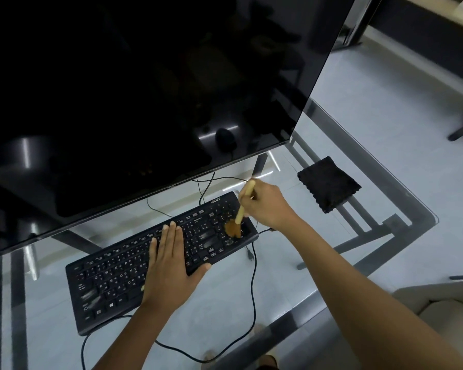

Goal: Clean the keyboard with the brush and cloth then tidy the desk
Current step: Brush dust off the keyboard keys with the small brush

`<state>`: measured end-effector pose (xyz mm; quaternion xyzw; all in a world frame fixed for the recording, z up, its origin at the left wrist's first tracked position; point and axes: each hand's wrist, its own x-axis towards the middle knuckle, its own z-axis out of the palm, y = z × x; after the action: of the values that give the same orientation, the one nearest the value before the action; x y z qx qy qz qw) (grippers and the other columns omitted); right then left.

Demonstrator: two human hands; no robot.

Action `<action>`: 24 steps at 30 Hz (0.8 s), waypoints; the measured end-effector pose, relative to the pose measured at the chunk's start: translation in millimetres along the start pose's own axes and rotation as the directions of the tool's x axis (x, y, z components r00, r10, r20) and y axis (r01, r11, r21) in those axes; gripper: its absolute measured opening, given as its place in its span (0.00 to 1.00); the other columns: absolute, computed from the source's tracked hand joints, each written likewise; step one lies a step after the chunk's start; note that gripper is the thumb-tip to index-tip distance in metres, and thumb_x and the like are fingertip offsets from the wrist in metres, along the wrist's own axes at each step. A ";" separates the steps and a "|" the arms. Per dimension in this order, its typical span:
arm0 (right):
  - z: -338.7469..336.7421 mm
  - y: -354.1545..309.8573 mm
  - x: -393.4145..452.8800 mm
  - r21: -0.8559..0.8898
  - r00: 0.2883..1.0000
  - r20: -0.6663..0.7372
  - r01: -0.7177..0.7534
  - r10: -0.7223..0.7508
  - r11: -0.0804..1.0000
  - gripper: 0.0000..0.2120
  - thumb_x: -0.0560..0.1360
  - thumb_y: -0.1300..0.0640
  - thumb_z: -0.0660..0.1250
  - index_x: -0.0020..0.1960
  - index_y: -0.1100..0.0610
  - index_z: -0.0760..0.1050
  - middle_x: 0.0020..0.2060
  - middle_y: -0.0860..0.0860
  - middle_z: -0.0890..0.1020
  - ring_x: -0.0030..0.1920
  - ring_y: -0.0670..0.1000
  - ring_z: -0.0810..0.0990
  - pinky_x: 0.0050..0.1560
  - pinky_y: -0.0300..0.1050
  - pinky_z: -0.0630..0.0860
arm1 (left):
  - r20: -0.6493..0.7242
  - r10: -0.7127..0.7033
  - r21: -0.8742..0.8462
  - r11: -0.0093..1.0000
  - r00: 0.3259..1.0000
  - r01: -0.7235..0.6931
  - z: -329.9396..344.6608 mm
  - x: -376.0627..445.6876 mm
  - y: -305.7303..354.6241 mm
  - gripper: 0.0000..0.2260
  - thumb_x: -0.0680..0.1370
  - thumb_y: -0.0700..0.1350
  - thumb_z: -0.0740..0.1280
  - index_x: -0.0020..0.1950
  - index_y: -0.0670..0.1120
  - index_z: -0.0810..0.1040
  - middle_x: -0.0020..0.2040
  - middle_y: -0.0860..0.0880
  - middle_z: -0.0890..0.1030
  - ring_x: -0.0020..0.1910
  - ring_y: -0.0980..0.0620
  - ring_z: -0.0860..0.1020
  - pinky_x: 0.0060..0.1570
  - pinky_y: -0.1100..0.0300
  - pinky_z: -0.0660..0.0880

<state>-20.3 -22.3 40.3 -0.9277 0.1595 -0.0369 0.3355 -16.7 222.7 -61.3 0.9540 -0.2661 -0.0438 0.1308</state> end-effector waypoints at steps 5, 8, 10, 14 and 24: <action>-6.0 -1.4 -0.6 0.039 0.986 -0.169 0.000 0.007 0.999 0.03 0.78 0.62 0.62 0.46 0.59 0.75 0.36 0.47 0.78 0.29 0.42 0.76 0.32 0.31 0.72 | -0.005 -0.001 -0.001 1.000 1.000 0.001 -1.0 0.9 2.1 0.47 0.72 0.73 0.54 0.77 0.39 0.52 0.78 0.44 0.51 0.77 0.51 0.43 0.74 0.51 0.36; -2.5 2.0 -4.7 -0.059 0.999 -0.030 0.041 -0.043 0.997 0.07 0.79 0.59 0.60 0.44 0.58 0.74 0.34 0.50 0.80 0.32 0.47 0.79 0.35 0.43 0.78 | 0.005 -0.006 0.004 1.000 1.000 0.006 -1.1 2.1 1.6 0.47 0.71 0.73 0.54 0.77 0.39 0.52 0.78 0.43 0.51 0.77 0.51 0.42 0.74 0.50 0.36; -0.8 5.3 -7.6 -0.034 0.989 -0.142 0.041 -0.046 0.999 0.05 0.78 0.60 0.61 0.46 0.59 0.75 0.40 0.51 0.79 0.36 0.49 0.79 0.39 0.41 0.77 | 0.009 -0.009 0.009 1.000 1.000 0.009 -0.5 1.3 1.9 0.47 0.71 0.73 0.54 0.77 0.39 0.52 0.78 0.43 0.51 0.77 0.51 0.43 0.74 0.49 0.37; -5.9 9.8 -11.0 0.023 0.999 -0.052 0.005 -0.004 1.000 0.05 0.77 0.61 0.62 0.45 0.60 0.75 0.32 0.46 0.79 0.28 0.39 0.77 0.31 0.28 0.68 | 0.004 -0.004 0.002 1.000 1.000 0.004 -0.4 1.9 3.2 0.47 0.72 0.73 0.54 0.77 0.39 0.52 0.78 0.43 0.52 0.77 0.50 0.43 0.74 0.49 0.38; 0.7 -9.3 9.1 0.082 0.999 -0.022 -0.026 0.028 0.996 0.03 0.78 0.61 0.63 0.46 0.58 0.75 0.39 0.52 0.83 0.39 0.49 0.83 0.43 0.45 0.80 | 0.011 -0.004 -0.006 1.000 1.000 0.004 -0.8 -0.3 -0.4 0.47 0.72 0.74 0.51 0.77 0.40 0.52 0.78 0.44 0.51 0.77 0.51 0.43 0.75 0.48 0.41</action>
<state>-9.0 -18.0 45.3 -0.9105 0.1741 -0.0498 0.3718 -16.7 223.4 -60.6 0.9539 -0.2647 -0.0500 0.1323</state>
